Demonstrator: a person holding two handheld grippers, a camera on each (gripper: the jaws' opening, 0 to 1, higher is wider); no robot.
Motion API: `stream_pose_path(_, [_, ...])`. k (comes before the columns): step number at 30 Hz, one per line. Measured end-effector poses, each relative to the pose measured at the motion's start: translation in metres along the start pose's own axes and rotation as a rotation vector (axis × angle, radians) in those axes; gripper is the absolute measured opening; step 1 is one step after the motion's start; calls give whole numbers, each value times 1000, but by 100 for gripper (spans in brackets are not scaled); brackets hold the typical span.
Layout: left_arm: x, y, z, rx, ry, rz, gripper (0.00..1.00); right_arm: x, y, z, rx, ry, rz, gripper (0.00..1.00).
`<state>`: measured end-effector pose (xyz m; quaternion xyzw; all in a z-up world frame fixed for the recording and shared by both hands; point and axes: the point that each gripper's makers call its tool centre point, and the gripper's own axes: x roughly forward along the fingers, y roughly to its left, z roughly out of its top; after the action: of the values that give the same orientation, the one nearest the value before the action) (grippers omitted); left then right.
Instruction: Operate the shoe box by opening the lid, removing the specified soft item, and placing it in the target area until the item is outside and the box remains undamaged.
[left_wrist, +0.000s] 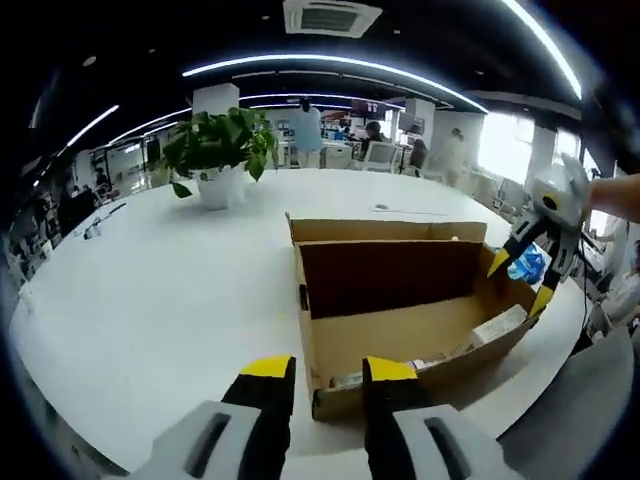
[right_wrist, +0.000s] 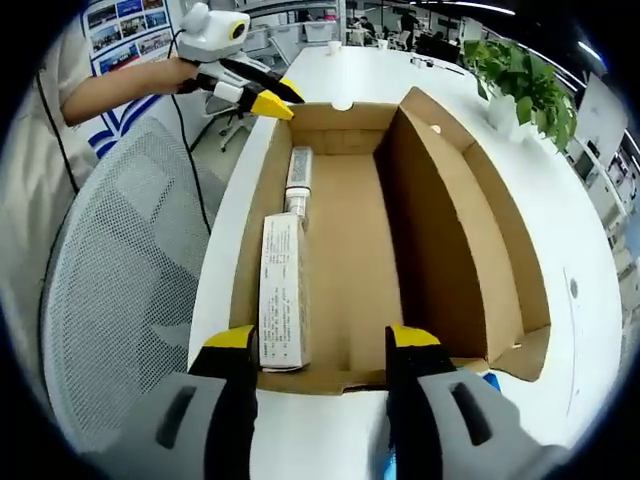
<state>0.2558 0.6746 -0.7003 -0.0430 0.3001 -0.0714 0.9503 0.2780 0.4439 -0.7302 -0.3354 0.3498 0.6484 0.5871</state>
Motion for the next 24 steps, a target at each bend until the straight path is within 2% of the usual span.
stream_pose_path(3, [0, -2, -1, -11, 3, -6, 20, 5, 3, 2, -8, 6, 8, 40])
stream_pose_path(7, [1, -2, -1, -18, 9, 6, 19, 8, 9, 4, -6, 7, 22, 32])
stream_pose_path(16, [0, 7, -3, -12, 30, 78, 7, 16, 15, 1, -10, 29, 21, 19])
stream_pose_path(24, [-1, 11, -4, -37, 37, 92, 4, 17, 13, 2, -3, 28, -3, 17])
